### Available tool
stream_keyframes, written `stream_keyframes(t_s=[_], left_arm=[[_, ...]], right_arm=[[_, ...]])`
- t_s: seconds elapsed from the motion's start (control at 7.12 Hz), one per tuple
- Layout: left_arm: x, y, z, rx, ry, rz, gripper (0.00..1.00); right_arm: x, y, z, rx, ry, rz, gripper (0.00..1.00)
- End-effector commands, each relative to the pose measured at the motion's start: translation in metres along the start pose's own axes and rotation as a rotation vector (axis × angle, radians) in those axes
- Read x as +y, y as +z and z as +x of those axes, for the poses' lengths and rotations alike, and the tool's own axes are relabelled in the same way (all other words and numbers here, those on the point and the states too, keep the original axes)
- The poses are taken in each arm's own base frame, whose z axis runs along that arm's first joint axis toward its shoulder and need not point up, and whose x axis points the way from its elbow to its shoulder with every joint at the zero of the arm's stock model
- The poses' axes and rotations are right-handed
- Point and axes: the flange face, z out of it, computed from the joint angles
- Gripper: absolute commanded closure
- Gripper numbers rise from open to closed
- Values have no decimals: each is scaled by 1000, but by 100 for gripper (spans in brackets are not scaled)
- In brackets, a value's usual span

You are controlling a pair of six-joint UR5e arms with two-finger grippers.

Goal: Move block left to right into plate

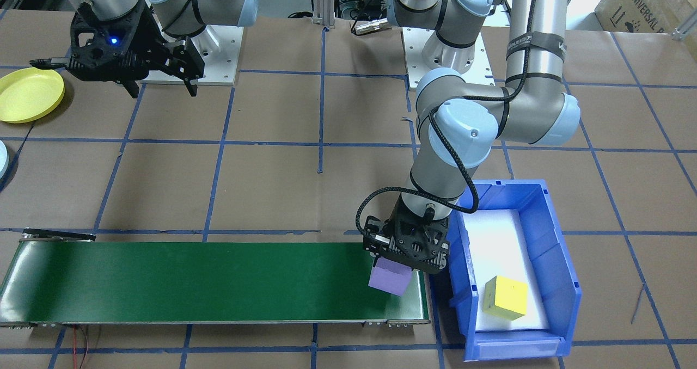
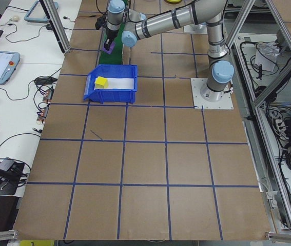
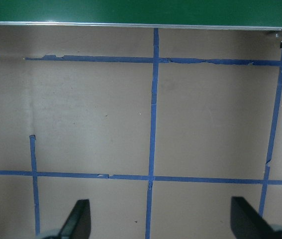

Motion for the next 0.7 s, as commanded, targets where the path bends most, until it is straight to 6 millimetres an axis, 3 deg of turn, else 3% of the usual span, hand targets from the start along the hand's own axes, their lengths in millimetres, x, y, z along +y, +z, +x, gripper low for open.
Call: stream_keyframes(t_s=[0.0,0.28,0.56], left_arm=[[4,16,2,17,-2,-30,1],[-2,-30,2,-20,-8,23,0],[7,-68,-20,-114,-30,-19,0]], right_arm=[[1,-2,0,6,2,4,0],[-1,1,1,6,2,-3,0],[-2,-3,1,13,5,7,0]])
